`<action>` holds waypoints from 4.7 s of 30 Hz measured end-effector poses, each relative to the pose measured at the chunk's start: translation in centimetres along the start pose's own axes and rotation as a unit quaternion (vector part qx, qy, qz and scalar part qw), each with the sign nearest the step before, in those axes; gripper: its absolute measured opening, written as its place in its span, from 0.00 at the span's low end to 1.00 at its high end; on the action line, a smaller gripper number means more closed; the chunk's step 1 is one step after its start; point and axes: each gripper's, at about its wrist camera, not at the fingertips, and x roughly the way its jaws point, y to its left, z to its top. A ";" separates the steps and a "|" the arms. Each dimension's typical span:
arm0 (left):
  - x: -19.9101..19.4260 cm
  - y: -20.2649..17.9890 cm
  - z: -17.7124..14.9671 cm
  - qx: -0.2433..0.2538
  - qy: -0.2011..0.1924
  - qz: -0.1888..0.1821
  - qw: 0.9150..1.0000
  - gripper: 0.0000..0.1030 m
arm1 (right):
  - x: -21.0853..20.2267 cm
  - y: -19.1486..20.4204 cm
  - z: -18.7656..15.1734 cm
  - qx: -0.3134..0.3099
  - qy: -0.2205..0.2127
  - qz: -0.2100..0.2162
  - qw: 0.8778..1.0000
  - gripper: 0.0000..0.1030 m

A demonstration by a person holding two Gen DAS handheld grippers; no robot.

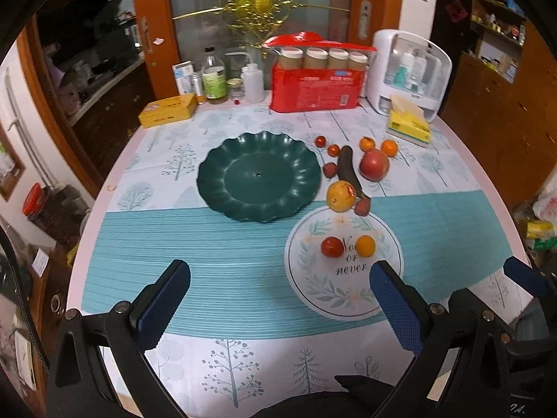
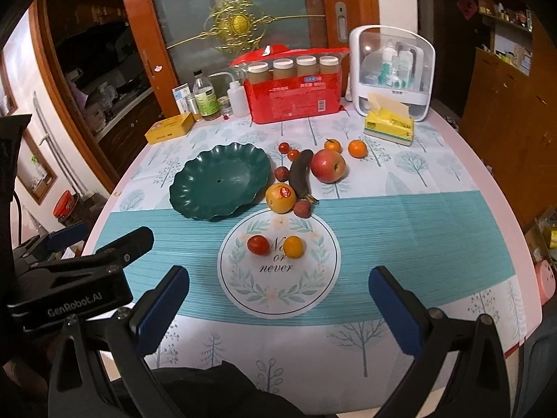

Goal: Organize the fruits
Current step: 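Move both tools toward the tomato and small orange on the white plate, then grasp the red tomato with the left tool while the right tool grasps the small orange, then carry the tomato and orange onto the green plate and open both tools, then lift both tools off the green plate and move toward the apple and grapefruit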

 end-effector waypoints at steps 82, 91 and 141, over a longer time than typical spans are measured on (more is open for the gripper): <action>22.9 -2.4 4.5 -0.069 0.225 -0.119 0.965 0.29 | 20.2 -0.6 1.6 -0.128 0.066 0.098 0.985 0.30; 20.7 3.7 7.4 -0.103 0.159 -0.088 0.978 0.29 | 19.6 3.3 4.7 -0.149 0.015 0.123 0.981 0.30; 18.8 8.9 4.3 -0.119 0.094 -0.092 0.984 0.55 | 22.0 5.9 3.3 0.018 0.088 0.105 0.990 0.53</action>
